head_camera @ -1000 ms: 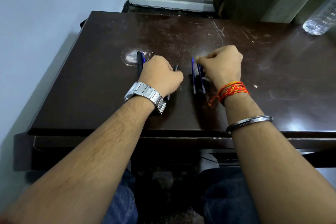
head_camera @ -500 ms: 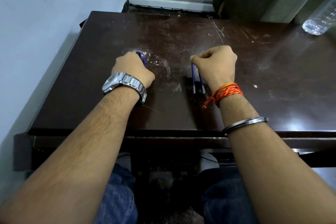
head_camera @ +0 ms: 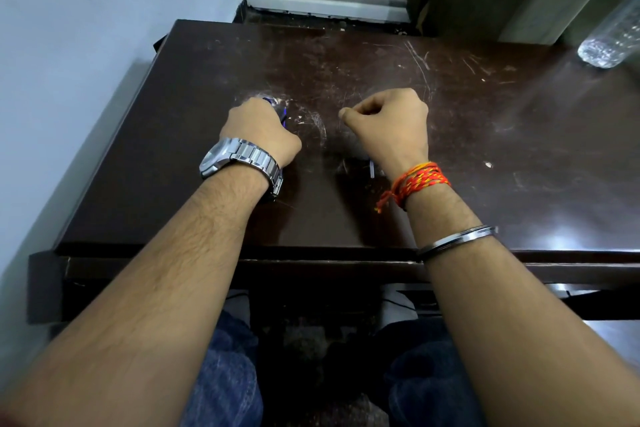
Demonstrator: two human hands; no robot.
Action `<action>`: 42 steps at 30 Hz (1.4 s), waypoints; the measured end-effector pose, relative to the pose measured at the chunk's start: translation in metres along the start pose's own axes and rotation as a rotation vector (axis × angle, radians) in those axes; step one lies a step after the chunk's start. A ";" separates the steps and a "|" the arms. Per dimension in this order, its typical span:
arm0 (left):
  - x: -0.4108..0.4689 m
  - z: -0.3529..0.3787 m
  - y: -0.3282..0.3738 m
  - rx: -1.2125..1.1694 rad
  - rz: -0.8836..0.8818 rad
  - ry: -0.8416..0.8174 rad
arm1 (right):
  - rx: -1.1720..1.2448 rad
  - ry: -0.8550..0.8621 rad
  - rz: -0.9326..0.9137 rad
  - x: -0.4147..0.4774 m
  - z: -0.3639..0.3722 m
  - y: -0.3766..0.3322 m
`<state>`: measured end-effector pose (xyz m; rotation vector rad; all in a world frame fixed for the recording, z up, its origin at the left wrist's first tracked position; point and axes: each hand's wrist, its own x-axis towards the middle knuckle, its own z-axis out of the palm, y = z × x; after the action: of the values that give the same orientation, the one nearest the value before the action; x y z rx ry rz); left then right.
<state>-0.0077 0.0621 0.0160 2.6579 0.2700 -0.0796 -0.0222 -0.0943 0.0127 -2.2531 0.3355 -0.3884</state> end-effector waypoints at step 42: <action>-0.014 0.020 0.027 -0.777 0.193 -0.341 | 0.659 0.003 0.008 0.004 0.004 -0.010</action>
<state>-0.0157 0.0273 0.0117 1.8462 -0.0666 -0.2958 -0.0162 -0.0869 0.0183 -1.6055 0.1806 -0.4244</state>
